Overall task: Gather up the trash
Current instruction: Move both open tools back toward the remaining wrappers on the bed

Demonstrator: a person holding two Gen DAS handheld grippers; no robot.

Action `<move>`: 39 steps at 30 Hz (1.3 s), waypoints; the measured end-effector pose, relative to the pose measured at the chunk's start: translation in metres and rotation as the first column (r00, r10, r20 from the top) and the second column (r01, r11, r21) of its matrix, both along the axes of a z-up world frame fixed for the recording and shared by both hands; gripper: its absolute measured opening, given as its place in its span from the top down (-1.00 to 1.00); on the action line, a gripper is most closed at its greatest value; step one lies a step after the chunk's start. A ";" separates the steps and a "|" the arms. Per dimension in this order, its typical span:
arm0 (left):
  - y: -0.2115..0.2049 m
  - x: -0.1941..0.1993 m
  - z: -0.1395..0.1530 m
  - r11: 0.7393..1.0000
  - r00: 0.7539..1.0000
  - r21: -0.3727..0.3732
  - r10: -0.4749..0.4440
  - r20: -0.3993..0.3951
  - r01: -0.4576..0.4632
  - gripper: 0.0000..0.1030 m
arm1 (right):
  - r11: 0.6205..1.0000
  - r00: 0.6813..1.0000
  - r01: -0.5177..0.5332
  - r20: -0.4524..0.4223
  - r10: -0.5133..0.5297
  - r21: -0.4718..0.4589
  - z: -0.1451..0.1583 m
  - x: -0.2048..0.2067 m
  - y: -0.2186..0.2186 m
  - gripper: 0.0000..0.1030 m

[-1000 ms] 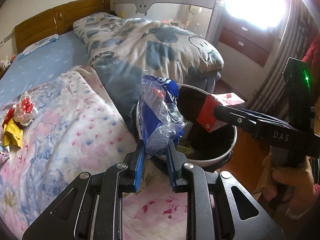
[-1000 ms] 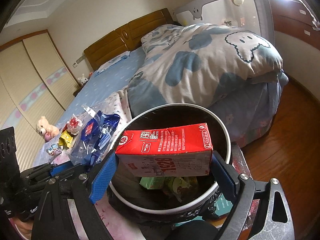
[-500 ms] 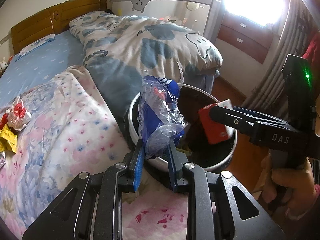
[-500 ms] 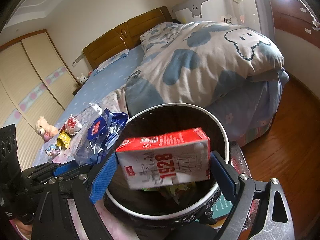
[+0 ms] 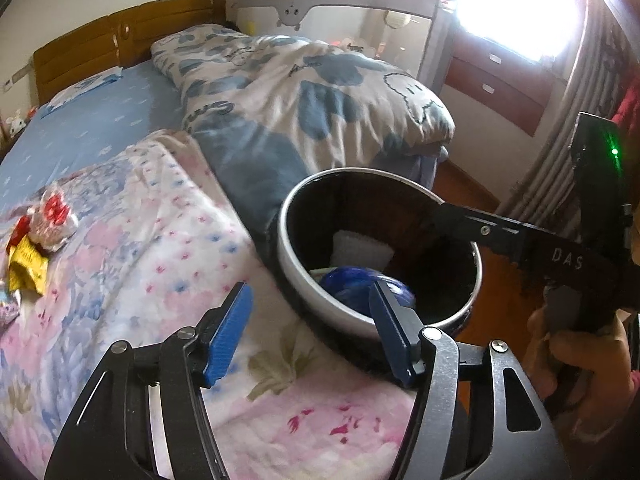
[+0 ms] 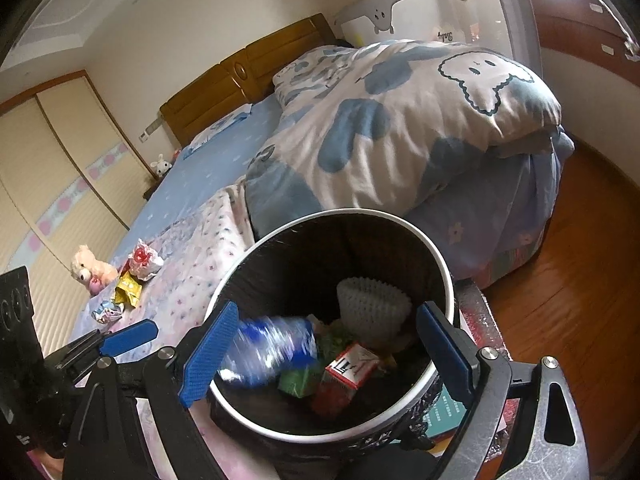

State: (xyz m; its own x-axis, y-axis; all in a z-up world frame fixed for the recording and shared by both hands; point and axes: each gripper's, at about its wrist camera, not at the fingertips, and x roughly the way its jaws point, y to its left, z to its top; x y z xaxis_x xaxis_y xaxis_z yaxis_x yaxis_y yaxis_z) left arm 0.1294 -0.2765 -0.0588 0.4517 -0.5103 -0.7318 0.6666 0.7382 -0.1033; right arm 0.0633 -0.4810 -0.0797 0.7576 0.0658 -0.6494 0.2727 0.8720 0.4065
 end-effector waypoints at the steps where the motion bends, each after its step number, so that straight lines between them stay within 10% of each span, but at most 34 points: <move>1: 0.003 0.000 0.000 1.000 1.000 -0.001 0.008 -0.002 -0.008 -0.21 | 1.000 1.000 -0.001 0.003 0.001 -0.001 0.001 0.000 0.002 -0.78; 39: 0.223 0.031 -0.033 0.867 0.865 -0.032 0.492 -0.099 -0.497 -0.24 | 0.958 0.958 -0.285 0.026 0.284 0.037 -0.012 0.070 0.177 -0.81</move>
